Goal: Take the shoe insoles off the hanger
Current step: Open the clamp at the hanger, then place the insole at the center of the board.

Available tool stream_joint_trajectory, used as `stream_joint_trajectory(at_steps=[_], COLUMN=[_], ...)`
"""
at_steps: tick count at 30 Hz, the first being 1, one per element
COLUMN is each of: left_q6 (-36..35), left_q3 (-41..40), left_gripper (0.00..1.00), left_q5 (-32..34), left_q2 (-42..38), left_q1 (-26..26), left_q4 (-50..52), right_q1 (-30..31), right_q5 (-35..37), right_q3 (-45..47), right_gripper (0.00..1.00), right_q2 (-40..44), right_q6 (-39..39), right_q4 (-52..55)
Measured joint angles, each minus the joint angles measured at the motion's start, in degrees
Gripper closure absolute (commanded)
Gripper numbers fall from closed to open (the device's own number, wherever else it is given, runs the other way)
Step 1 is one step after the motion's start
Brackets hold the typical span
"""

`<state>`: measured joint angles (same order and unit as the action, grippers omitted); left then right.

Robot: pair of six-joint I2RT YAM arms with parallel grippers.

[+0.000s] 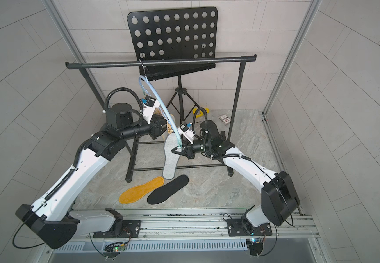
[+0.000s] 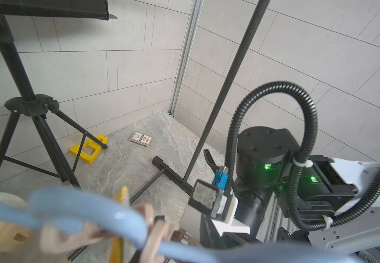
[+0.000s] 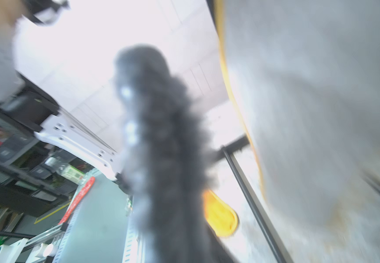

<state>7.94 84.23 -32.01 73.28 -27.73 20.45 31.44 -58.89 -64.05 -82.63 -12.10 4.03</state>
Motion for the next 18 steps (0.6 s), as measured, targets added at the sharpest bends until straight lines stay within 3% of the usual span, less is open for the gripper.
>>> stream_joint_trajectory(at_steps=[9,18], left_q6=[-0.04,-0.26], left_q3=[0.0,0.0], left_gripper=[0.74,0.74], left_q5=[1.9,3.74], left_q2=[-0.44,-0.44], left_q1=[0.0,0.0], left_q4=[0.81,0.9], right_q1=[-0.26,2.99], right_q5=[21.22,42.21], right_q3=[8.7,12.07], right_gripper=[0.93,0.91], right_q2=[14.51,25.44], right_q6=[13.57,35.21], right_q4=[19.54,29.35])
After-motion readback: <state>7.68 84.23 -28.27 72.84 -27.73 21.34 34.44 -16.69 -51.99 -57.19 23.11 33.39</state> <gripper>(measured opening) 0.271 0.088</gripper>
